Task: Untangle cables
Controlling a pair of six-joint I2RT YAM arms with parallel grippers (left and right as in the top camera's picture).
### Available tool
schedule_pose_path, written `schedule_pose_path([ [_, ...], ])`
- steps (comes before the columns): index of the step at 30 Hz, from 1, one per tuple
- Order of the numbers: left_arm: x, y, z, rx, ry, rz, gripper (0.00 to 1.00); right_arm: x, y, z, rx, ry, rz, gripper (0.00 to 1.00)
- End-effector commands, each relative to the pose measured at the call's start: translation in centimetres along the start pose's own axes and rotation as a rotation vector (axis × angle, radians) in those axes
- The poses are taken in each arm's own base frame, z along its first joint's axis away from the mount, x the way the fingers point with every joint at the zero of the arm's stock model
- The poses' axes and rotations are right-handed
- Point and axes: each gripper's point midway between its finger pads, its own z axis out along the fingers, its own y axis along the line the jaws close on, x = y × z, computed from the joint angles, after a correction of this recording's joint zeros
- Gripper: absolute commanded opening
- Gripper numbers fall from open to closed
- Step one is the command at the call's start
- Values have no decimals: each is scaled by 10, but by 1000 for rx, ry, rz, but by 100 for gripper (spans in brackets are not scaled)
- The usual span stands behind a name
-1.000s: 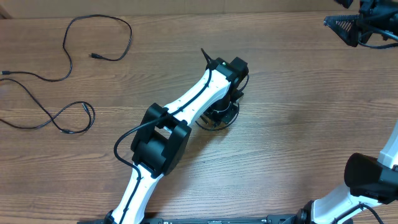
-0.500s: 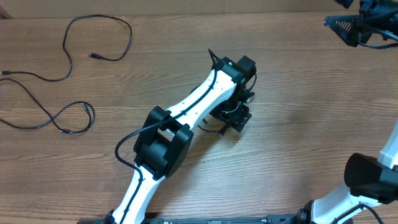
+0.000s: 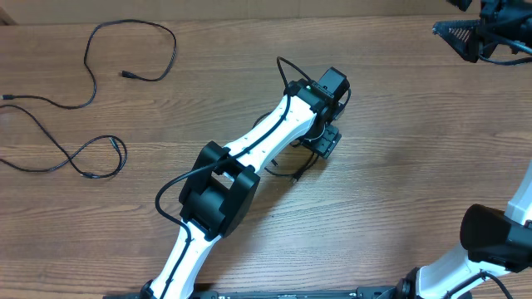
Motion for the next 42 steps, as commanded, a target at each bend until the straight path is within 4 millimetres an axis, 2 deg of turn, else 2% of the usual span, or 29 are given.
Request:
schedule_pose_path([
  [1, 1, -7, 9, -25, 0, -22, 68, -1, 2, -4, 0, -13, -19, 100],
  [5, 7, -6, 20, -90, 19, -39, 69, -1, 2, -4, 0, -13, -19, 100],
  [8, 15, 4, 27, -185, 46, -20, 70, -1, 2, -4, 0, -13, -19, 100],
  [12, 27, 10, 39, -222, 101, 10, 65, -1, 2, -4, 0, -13, -18, 100],
  [14, 29, 11, 42, -223, 114, 35, 55, -1, 2, -4, 0, -13, -19, 100],
  [16, 30, 11, 42, -223, 123, 67, 37, -1, 2, -4, 0, -13, -19, 100],
  [22, 42, 14, 47, -227, 176, 96, 20, -1, 3, -4, 0, -13, -19, 100],
  [28, 57, 17, 58, -233, 247, 116, 16, -1, 2, -4, 0, -13, -19, 100],
  [30, 62, 17, 58, -224, 270, 121, 5, -1, 3, -4, 0, -13, -19, 100],
  [33, 67, 16, 56, -220, 291, 116, 4, -1, 2, -4, 0, -13, -19, 100],
  [37, 72, 15, 50, -234, 307, -8, 4, -1, 2, -4, 0, -13, -19, 100],
  [42, 64, 19, 20, -252, 254, -205, 4, -1, 2, -4, 0, -13, -19, 100],
])
